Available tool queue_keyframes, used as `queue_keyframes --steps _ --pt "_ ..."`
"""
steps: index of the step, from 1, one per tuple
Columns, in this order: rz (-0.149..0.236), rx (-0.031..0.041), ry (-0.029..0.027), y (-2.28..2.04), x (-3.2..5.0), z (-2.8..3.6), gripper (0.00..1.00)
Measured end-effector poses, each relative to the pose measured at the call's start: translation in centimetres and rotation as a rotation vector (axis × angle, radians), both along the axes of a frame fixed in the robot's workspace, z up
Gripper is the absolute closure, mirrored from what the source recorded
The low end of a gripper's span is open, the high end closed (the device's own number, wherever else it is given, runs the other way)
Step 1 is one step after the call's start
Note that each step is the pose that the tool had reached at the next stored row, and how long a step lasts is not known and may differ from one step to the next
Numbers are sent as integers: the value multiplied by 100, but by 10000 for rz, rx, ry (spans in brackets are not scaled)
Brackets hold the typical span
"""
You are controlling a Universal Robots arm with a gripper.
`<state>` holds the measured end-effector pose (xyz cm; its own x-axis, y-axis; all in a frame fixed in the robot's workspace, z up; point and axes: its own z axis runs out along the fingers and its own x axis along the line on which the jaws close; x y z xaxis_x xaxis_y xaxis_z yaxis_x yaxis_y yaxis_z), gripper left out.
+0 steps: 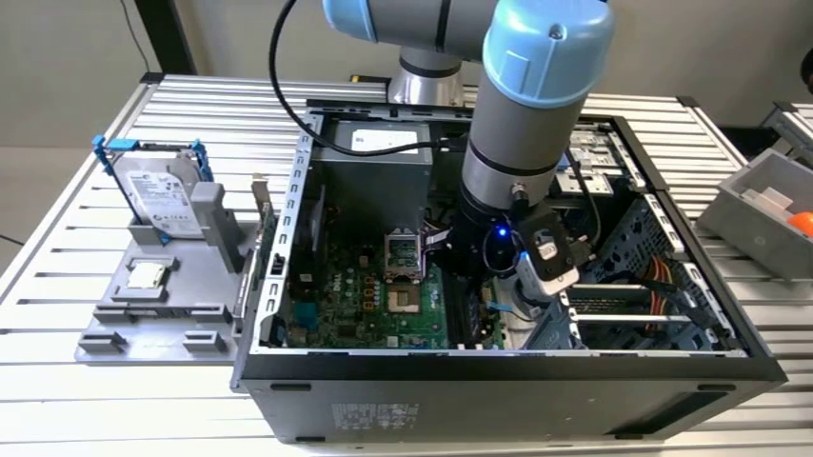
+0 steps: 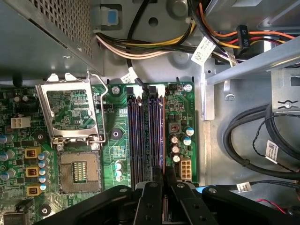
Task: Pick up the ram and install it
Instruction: 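Press down the ram until it locks into place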
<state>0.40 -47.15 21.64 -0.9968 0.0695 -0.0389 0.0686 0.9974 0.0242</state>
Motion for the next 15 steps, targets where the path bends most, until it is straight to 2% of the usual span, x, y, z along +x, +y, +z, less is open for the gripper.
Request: queue_keyframes --steps 15 --pt "56 -13 -7 1 1 -1 100"
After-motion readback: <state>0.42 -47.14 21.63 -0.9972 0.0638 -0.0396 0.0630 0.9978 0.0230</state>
